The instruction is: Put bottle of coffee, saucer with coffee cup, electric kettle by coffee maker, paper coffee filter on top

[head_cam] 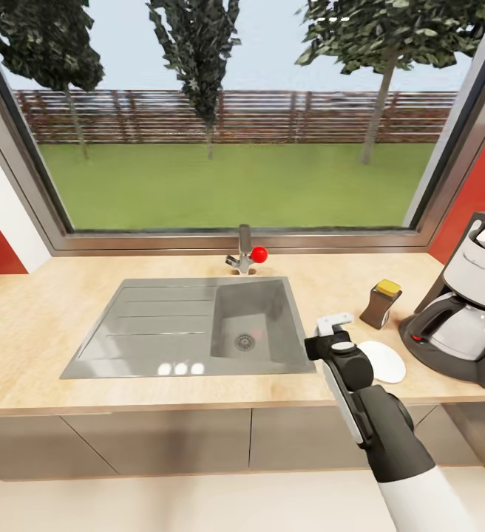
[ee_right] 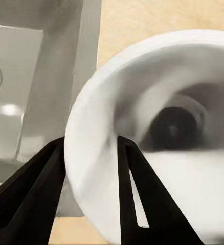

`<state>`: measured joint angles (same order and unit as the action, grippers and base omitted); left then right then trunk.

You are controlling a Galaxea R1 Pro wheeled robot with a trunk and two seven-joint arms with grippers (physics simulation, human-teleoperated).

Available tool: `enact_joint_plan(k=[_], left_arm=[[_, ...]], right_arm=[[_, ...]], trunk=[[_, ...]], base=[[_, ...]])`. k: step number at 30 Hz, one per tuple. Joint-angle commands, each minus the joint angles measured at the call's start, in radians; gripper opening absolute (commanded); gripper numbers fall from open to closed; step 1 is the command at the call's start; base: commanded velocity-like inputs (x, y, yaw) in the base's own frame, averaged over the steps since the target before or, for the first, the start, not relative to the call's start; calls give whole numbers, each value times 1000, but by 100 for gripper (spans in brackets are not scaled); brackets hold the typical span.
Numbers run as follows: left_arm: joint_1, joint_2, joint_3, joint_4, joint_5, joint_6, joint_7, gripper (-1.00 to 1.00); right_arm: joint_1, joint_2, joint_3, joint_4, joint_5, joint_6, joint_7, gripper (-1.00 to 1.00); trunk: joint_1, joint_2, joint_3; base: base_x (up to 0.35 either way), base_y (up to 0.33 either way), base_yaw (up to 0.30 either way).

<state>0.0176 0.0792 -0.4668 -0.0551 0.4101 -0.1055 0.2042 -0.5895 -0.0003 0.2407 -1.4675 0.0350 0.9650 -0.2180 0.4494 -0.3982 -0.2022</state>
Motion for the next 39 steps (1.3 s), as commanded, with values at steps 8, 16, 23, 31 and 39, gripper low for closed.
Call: enact_joint_plan(k=[8, 16, 23, 31, 39], left_arm=[[1, 0, -7, 12, 10, 0, 4, 100], [1, 1, -6, 15, 10, 0, 4, 100], [1, 1, -6, 15, 10, 0, 6, 100], [1, 1, -6, 15, 10, 0, 6, 100], [1, 1, -6, 15, 9, 0, 6, 100]], right_arm=[[-1, 45, -1, -24, 5, 6, -1, -100], [-1, 56, -1, -23, 5, 6, -1, -100], [-1, 57, -1, -20, 6, 6, -1, -100], [-1, 57, -1, -11, 6, 6, -1, -100], [-1, 57, -1, 7, 6, 7, -1, -100]], trunk=[[1, -2, -2], [1, -2, -2], [1, -2, -2], [1, -2, -2], [1, -2, -2]], base=[[0, 0, 0], [0, 0, 0], [0, 0, 0], [0, 0, -44], [0, 0, -240]])
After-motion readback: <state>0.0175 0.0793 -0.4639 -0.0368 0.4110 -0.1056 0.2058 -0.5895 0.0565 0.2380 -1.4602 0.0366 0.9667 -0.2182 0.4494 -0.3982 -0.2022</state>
